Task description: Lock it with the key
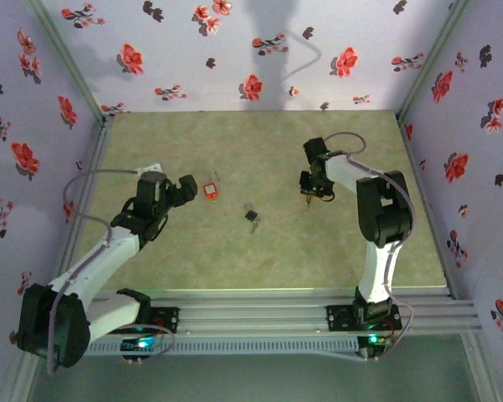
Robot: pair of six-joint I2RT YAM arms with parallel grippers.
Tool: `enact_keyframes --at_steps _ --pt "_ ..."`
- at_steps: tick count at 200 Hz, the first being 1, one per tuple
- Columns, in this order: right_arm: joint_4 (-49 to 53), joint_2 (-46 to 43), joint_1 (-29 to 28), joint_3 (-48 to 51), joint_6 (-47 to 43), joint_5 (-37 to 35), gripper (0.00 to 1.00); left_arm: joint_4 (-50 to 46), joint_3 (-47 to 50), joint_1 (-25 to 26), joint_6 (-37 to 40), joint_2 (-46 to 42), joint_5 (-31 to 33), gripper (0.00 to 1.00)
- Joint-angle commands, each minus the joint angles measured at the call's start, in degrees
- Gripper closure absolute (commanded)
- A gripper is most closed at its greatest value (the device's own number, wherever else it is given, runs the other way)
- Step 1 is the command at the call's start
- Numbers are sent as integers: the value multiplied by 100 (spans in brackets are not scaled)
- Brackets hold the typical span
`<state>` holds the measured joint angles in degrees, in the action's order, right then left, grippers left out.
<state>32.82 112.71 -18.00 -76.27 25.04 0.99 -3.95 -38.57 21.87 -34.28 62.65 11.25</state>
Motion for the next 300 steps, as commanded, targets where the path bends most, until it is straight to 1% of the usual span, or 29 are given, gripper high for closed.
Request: enact_keyframes --at_steps 1,34,58,89,103,124,157,183,208,252,300 --pt "29 -338 -188 129 -176 311 75 -11 -4 53 -30 -131 -190 0" --pt "-83 -523 -383 301 -223 507 75 176 51 46 -158 -109 -546 0" --pt "-293 -781 -482 507 -210 748 75 325 67 47 -343 -43 -952 0" --pt "-468 -1072 -636 698 -219 978 75 651 77 71 -826 141 -1571 1" --pt "-540 -1185 -691 764 -238 1078 75 798 73 130 -1069 264 -1739 2" --pt "-704 -1358 -764 890 -243 1264 75 975 4 349 -1330 504 -1824 4" --pt "-925 -1513 -817 1034 -233 1574 75 1270 -296 731 -1666 1142 -2048 5" --pt "-1079 -1634 -836 1148 -201 1790 76 1687 -511 927 -2031 1729 -2282 8" --pt "-1128 -1729 -863 1209 -210 1837 77 2038 -813 1074 -2352 2290 -2518 11" --pt "-1201 -1804 -942 1279 -227 1903 78 2086 -1458 1377 -2555 3031 -2601 15" --pt "-1268 -1902 -994 1321 -232 2016 77 2221 -1809 1526 -2782 3587 -2687 23"
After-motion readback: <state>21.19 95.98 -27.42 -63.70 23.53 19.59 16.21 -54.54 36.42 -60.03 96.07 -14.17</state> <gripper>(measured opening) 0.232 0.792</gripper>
